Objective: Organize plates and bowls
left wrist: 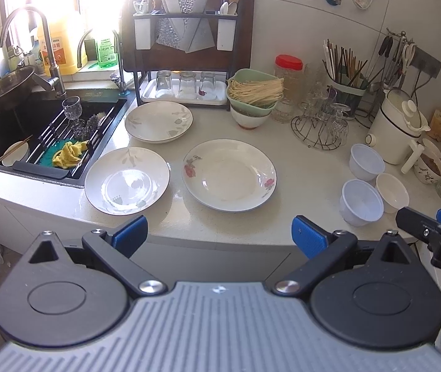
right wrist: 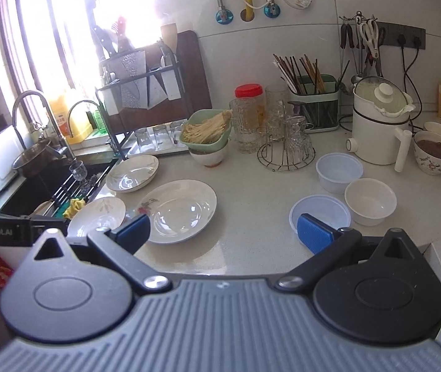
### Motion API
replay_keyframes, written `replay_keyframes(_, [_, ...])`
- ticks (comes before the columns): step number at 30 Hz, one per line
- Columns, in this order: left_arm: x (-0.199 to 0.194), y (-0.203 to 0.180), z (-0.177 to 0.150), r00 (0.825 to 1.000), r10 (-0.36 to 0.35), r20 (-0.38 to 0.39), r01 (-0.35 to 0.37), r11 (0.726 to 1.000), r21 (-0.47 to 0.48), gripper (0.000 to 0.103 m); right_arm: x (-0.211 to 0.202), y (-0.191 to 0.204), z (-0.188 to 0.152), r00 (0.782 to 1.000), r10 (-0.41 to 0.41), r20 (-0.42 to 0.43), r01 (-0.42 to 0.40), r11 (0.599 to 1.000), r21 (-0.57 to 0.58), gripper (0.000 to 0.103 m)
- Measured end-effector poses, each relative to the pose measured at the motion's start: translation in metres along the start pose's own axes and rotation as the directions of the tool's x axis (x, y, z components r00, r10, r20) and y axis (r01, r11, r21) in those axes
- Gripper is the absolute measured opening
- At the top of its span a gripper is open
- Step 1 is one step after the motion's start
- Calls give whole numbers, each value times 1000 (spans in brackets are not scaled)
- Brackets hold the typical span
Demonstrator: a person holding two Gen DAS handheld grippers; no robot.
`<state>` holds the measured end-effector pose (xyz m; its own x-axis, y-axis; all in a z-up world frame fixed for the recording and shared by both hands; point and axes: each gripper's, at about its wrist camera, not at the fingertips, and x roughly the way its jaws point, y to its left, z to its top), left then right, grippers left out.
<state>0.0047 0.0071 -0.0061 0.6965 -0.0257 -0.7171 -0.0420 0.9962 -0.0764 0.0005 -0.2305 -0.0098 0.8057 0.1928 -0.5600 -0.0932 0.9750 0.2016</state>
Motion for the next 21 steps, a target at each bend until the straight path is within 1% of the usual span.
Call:
replay_keyframes(6, [3, -3, 0, 1000, 0, -11, 0, 1000, 6, 101, 2, -3, -3, 999, 30, -21, -29, 999, 18, 103])
replay_keyframes(10, [2, -6, 3, 1000, 5, -6, -5, 1000, 31, 101, 2, -5, -3, 999, 28, -20, -28, 1000, 15, 103])
replay_keyframes(15, [6, -5, 5, 1000, -9, -18, 9, 1000, 22, 101, 5, -5, -1, 1000, 23, -17, -22, 1000, 22, 103])
replay_keyframes(21, [25, -3, 8, 999, -34, -39, 35, 999, 26, 101, 7, -2, -3, 1000, 6, -12, -6, 1000, -1, 103])
